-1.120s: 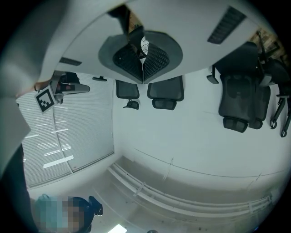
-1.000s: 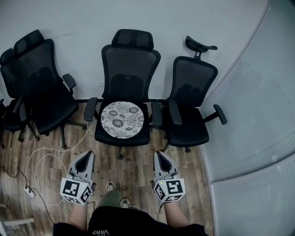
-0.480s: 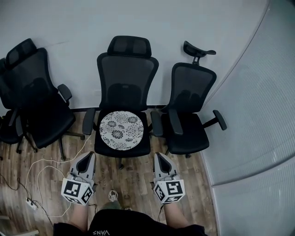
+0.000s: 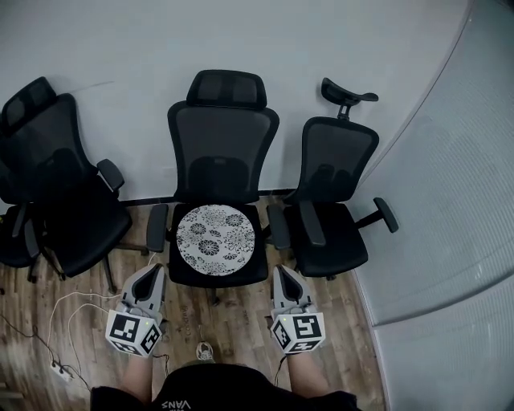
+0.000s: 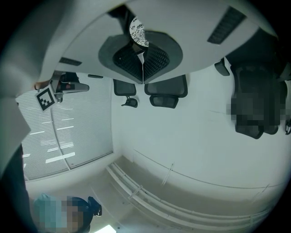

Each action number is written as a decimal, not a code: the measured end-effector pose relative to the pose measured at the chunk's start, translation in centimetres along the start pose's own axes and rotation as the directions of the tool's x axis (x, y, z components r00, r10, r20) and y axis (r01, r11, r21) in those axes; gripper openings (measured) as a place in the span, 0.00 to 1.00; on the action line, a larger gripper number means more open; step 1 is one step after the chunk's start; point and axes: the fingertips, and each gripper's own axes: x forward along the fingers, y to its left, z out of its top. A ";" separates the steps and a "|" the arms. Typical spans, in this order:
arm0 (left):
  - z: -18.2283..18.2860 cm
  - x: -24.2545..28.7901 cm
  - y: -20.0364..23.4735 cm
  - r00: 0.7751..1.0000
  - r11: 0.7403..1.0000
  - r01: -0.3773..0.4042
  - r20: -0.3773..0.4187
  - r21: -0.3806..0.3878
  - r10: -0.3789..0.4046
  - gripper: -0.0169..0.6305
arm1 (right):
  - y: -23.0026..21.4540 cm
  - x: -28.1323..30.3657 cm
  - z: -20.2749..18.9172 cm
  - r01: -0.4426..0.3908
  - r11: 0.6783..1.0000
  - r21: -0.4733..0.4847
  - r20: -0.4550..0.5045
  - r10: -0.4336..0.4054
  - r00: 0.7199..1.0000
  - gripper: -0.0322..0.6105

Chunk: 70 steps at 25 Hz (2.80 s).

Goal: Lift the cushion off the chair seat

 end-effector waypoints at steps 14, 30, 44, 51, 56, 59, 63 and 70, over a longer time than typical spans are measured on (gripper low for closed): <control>-0.1 3.9 3.8 1.000 1.000 -0.016 -0.011 -0.016 0.016 0.05 | -2.5 3.9 0.0 0.044 0.999 -0.002 -0.013 -0.044 0.999 0.08; 0.8 12.2 4.7 0.995 0.995 -0.099 0.008 -0.010 0.099 0.05 | -8.6 12.3 1.1 -0.031 1.000 -0.006 0.006 0.031 1.000 0.08; 0.0 17.3 7.1 0.990 0.991 -0.136 -0.034 -0.020 0.135 0.05 | -11.3 18.4 0.4 -0.052 0.999 0.013 -0.019 0.053 0.998 0.08; 0.8 21.1 9.9 0.996 0.996 -0.082 -0.027 -0.025 0.081 0.05 | -11.4 21.7 1.2 -0.009 1.000 -0.001 -0.025 0.009 1.000 0.08; 1.2 22.8 11.9 0.998 0.998 -0.050 -0.028 -0.024 0.049 0.05 | -10.6 24.1 1.6 0.012 1.000 -0.004 -0.015 -0.012 1.000 0.08; 1.4 23.4 13.4 0.999 0.999 -0.038 -0.026 -0.022 0.038 0.05 | -10.1 25.2 1.8 0.033 0.999 -0.001 -0.010 -0.033 0.999 0.08; 1.6 23.6 15.4 1.000 1.000 -0.023 -0.017 -0.019 0.023 0.05 | -9.2 26.4 1.7 0.055 0.999 0.000 -0.009 -0.055 0.998 0.08; 1.3 24.9 16.9 1.000 0.999 0.011 -0.017 -0.030 -0.012 0.05 | -8.8 27.3 1.6 0.091 0.996 -0.005 -0.015 -0.091 0.996 0.08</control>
